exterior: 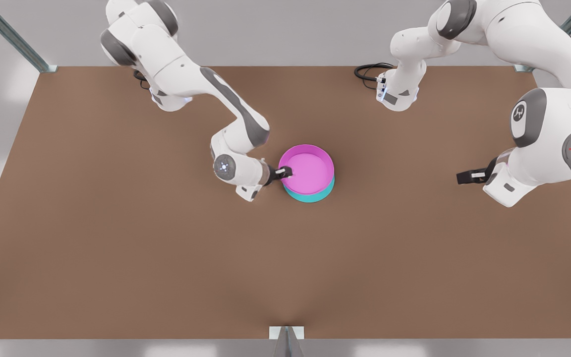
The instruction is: Flip the blue plate over with the left arm, and stack the pink plate on top of the blue plate with the right arm
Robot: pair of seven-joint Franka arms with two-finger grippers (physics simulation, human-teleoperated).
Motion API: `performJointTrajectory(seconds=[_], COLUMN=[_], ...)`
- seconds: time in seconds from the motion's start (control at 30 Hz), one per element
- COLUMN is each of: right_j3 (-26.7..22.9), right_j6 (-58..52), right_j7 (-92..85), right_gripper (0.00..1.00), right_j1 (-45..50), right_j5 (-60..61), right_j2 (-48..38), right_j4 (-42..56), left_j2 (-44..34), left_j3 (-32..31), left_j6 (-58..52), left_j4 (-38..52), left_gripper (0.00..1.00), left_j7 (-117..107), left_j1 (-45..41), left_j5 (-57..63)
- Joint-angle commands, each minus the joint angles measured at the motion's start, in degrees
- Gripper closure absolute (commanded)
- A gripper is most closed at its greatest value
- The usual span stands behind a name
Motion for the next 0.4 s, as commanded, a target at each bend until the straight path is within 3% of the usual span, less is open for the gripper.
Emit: performJointTrajectory(seconds=[0.0,0.03,0.07,0.13,0.2,0.37], right_j3=[-0.05,0.03,-0.05,-6.38,-6.30,-6.56], right_j6=[-4.47,-15.82,-20.47,-24.17,-26.03,-26.99], right_j7=[0.35,0.97,2.98,1.00,-10.72,-12.13], right_gripper=[0.00,0.00,0.00,0.00,0.00,0.00], right_j1=[-1.88,-6.37,-8.91,-15.14,-24.65,-27.73], right_j5=[-2.65,-14.77,-20.58,-22.70,-23.06,-22.53], right_j2=[-0.64,-0.72,-2.47,-8.36,-16.11,-15.58], right_j4=[2.61,13.07,15.98,14.93,9.65,9.83], left_j2=[-0.01,-0.01,-0.01,-0.01,-0.01,-0.01], left_j3=[0.00,0.00,0.00,-0.09,-0.09,-0.09], left_j6=[0.00,0.00,0.08,0.00,0.00,0.00], left_j4=[0.00,0.00,0.00,0.00,0.00,0.00], left_gripper=[0.00,0.00,0.00,0.00,0.00,0.00], left_j7=[0.00,0.00,0.00,-0.18,-0.18,-0.18], left_j1=[0.00,0.00,0.00,0.00,0.00,0.00], left_j5=[0.02,0.02,0.02,0.02,0.02,0.02])
